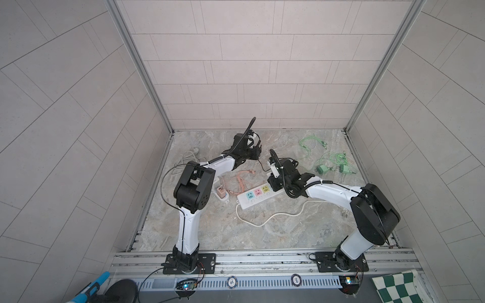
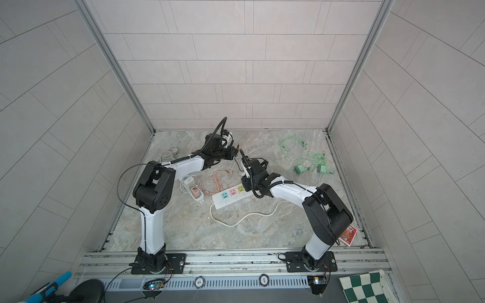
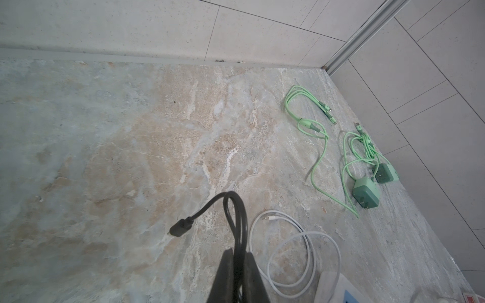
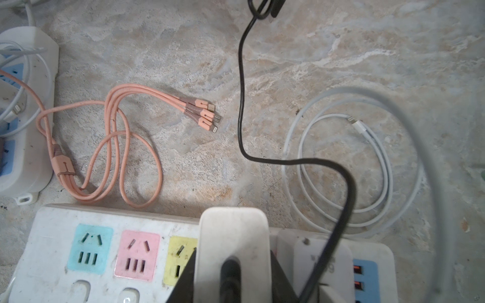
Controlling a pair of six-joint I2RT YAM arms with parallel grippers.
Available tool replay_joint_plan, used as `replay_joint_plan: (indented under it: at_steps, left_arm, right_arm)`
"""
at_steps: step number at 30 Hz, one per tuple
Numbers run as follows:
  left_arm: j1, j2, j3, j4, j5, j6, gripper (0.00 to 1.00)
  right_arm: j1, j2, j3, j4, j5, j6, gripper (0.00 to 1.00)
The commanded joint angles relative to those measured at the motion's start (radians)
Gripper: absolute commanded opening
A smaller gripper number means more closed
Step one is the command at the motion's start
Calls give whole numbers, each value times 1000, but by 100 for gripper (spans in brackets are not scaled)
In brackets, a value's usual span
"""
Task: Insert the plug
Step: 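Push the charger into the strip with right gripper while left holds cable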
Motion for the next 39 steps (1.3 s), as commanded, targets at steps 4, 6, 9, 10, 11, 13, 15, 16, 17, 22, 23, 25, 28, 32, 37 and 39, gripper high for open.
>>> replay_joint_plan:
  at_steps: [4,6,9,10,11,13,15,16,17,22,23,25,28,32,37,39]
  left_arm:
    - [-7,-48,-13,19,9,4,0]
    - [-7,-45,-14,20,9,4,0]
    - [-7,-43,-18,26,12,2,0]
    - [-8,-43,-19,26,12,2,0]
    - [-8,-45,-19,26,12,0,0]
    - [-8,-48,-22,25,17,0,0]
    - [-8,-51,-25,20,15,1,0]
    - [-8,-53,-25,17,15,2,0]
    - [-8,-54,-25,14,14,4,0]
    - [-8,-58,-25,14,17,0,0]
    - [-10,-57,-25,13,17,-4,0]
    - [-9,-60,-24,7,18,-4,0]
    - [-8,-69,-26,0,7,0,0]
    - [-8,-76,-31,5,1,4,0]
    - [-8,-76,-18,-15,17,-18,10]
    - [-7,-81,-19,-20,18,-25,19]
  right_arm:
    - [-4,5,-32,-62,108,-20,0]
    - [5,-7,-35,-78,130,-22,0]
    - [13,-22,-45,-77,154,-35,0]
    - [14,-24,-52,-67,156,-39,0]
    - [15,-24,-57,-57,162,-46,0]
    - [17,-25,-68,-40,168,-53,0]
    - [21,-37,-94,-2,186,-59,0]
    - [21,-41,-99,5,192,-60,0]
    - [23,-46,-102,5,204,-59,0]
    - [23,-32,-99,10,179,-41,0]
    - [24,-20,-94,8,160,-37,0]
    - [24,8,-67,-43,140,-29,0]
    - [30,25,-65,-74,140,-27,0]
    - [36,2,-132,-42,144,7,0]
    - [36,7,-177,-35,158,45,0]
    - [36,28,-189,-23,152,54,0]
